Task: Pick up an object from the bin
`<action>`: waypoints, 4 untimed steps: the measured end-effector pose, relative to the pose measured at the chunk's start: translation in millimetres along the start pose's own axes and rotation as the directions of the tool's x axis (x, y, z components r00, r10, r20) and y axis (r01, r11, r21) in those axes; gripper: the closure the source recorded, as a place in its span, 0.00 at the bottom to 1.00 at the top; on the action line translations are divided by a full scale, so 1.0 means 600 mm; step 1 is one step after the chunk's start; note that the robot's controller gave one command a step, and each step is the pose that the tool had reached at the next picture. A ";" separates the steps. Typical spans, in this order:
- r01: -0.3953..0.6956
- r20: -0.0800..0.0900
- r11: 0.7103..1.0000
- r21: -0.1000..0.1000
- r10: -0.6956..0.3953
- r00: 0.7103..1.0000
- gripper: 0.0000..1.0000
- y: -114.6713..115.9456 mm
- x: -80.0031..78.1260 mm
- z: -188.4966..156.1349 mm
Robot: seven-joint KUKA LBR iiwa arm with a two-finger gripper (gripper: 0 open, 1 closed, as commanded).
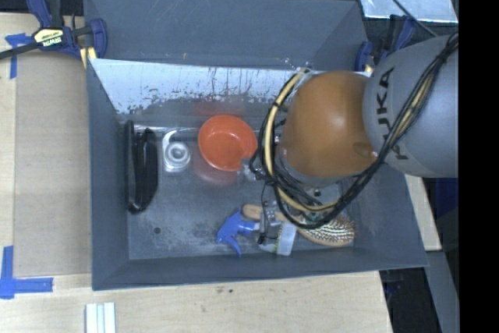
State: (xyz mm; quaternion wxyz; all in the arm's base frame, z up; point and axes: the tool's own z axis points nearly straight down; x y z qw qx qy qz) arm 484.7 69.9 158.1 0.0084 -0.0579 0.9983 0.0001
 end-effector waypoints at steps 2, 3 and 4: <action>-0.290 0.011 0.957 -0.006 0.290 0.957 0.00 -0.041 -0.018 0.147; -0.109 -0.008 0.994 0.001 0.109 0.994 1.00 -0.029 0.005 0.145; -0.109 -0.008 0.994 0.001 0.109 0.994 1.00 -0.029 0.005 0.145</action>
Offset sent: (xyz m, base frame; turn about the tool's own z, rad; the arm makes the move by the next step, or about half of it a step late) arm 0.0147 -0.0233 -0.0881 0.2961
